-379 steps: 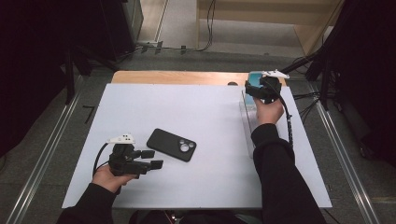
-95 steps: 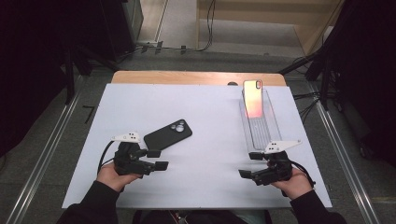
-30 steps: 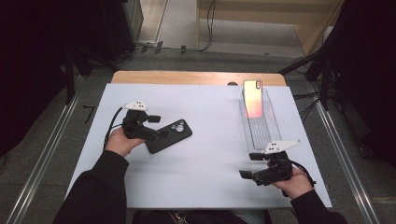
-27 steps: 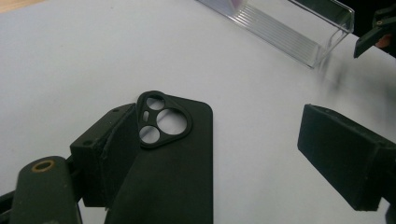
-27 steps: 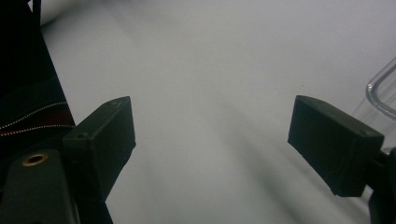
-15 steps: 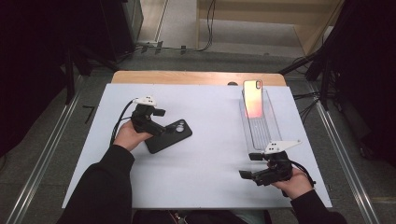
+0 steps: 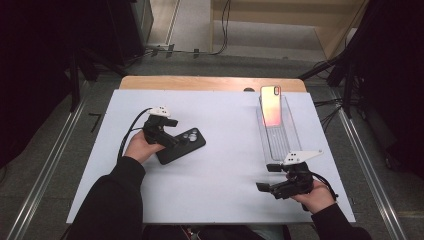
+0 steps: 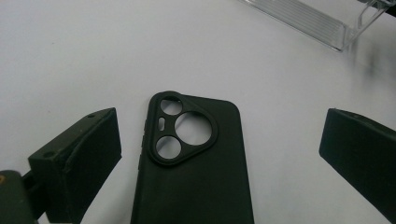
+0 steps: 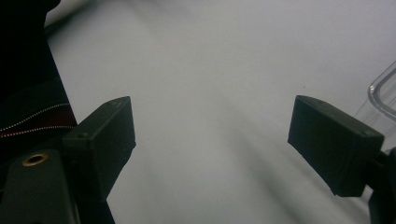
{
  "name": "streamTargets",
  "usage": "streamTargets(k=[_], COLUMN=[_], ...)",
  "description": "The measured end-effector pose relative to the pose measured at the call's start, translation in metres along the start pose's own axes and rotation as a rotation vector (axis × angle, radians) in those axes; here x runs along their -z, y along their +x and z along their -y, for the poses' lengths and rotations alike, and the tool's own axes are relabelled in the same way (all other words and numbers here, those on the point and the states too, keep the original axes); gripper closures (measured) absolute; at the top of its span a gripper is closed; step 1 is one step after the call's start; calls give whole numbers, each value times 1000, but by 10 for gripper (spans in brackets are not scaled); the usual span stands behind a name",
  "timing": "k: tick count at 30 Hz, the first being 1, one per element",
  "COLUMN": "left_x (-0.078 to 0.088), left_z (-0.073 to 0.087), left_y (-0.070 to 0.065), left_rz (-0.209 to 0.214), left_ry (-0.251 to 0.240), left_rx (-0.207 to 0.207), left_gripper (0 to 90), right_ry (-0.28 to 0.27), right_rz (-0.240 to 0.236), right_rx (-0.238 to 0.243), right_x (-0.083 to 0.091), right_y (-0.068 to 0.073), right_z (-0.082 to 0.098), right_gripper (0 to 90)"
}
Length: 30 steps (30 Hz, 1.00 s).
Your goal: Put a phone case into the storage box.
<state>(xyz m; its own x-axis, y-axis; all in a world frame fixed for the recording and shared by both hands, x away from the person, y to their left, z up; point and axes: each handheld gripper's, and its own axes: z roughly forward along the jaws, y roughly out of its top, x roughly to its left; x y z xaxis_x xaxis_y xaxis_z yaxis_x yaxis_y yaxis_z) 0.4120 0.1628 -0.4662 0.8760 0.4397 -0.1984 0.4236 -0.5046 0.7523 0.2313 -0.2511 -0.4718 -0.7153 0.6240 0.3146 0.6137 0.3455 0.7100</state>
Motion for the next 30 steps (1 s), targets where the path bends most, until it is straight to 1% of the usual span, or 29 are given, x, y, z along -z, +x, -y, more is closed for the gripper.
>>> streamTargets(k=[2, 5, 6, 7, 11, 17, 23, 26, 27, 29, 30], left_x=[-1, -3, -4, -5, -10, -19, -23, -27, -28, -29, -29], left_z=[2, 6, 7, 8, 12, 19, 25, 28, 29, 29, 29], left_y=[0, 1, 1, 1, 2, 3, 4, 3, 3, 1, 1], left_rz=[-2, -16, -18, -10, -7, -22, -31, -16, -11, -23, -24], left_ry=[-3, 11, 8, 6, 23, 64, 84, 97, 103, 112, 111], left_rx=[7, 3, 0, 2, 0, -4, -9, -12, -21, -43, -43], left_gripper=[0, 0, 0, 0, 0, 0, 0, 0, 0, 0, 0], right_ry=[-1, -1, 0, 0, 1, 1, 0, 1, 1, 1, 1], right_rz=[0, 0, -1, -1, 0, -1, -2, -2, -2, -1, -1], right_rx=[-1, 0, 1, 2, 2, 2, 1, 2, 1, 1, 1], right_x=[0, 0, 0, 0, -1, -1, -1, -1, 0, 0, 0], right_y=[0, 0, 0, 0, 0, 0, 0, 0, 0, 0, 0], right_z=[0, 0, 0, 0, 0, 0, 0, 0, 0, 0, 0], right_gripper=[132, 132, 132, 132, 132, 132, 132, 132, 132, 132, 132])
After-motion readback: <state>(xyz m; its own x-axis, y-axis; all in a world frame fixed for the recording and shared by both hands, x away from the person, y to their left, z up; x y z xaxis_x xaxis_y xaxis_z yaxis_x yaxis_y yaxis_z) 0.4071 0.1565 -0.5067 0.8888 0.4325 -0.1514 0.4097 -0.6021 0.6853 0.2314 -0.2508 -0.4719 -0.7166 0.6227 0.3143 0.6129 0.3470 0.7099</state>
